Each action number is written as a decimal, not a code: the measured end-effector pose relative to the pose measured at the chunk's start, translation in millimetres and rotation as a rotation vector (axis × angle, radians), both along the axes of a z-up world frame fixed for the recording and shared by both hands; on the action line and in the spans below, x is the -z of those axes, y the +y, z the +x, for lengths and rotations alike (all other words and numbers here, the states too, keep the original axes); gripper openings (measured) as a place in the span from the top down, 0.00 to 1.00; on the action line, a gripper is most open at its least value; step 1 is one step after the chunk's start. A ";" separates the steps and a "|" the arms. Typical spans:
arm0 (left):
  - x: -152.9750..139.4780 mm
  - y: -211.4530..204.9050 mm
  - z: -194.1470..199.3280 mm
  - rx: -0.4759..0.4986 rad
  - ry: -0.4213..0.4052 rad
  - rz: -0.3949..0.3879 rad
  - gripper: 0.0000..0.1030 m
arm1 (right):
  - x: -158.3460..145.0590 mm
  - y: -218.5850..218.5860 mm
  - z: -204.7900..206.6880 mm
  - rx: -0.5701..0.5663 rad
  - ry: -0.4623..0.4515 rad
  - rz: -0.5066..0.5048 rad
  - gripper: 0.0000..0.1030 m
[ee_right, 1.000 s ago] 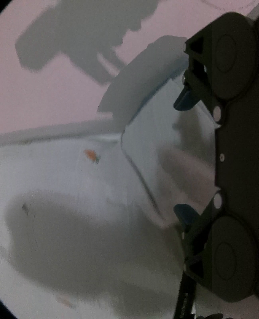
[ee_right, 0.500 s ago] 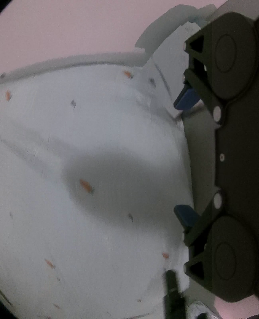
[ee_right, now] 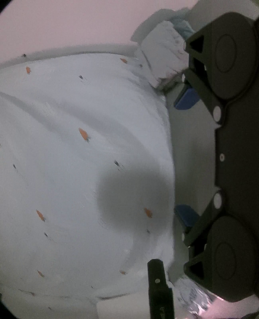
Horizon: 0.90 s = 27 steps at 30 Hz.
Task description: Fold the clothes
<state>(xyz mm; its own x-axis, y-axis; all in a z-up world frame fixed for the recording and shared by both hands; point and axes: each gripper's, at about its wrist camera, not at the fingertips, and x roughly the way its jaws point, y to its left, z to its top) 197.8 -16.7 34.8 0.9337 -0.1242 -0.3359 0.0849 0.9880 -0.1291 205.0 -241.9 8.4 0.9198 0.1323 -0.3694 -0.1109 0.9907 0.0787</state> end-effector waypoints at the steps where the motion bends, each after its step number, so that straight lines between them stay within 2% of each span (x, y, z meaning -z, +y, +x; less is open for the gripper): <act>1: 3.0 7.8 -9.6 -0.002 0.010 -0.006 0.00 | 0.9 8.3 -9.4 -0.005 0.024 0.008 0.00; 5: 16.7 35.0 -41.8 0.004 0.055 -0.021 0.00 | 13.2 33.4 -42.8 -0.012 0.092 0.021 0.00; 13: 44.0 70.8 -84.1 -0.003 0.179 -0.009 0.00 | 30.2 75.1 -100.4 0.020 0.144 -0.041 0.00; 27: 54.4 105.0 -129.9 -0.026 0.221 -0.015 0.00 | 29.4 117.5 -136.9 -0.004 0.178 -0.111 0.00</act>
<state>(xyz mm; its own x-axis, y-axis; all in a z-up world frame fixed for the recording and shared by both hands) 67.9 88.2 -19.6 0.8403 -0.1080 -0.5313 0.0276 0.9872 -0.1569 68.1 -124.3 -21.0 0.8383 0.0848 -0.5386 -0.1086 0.9940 -0.0125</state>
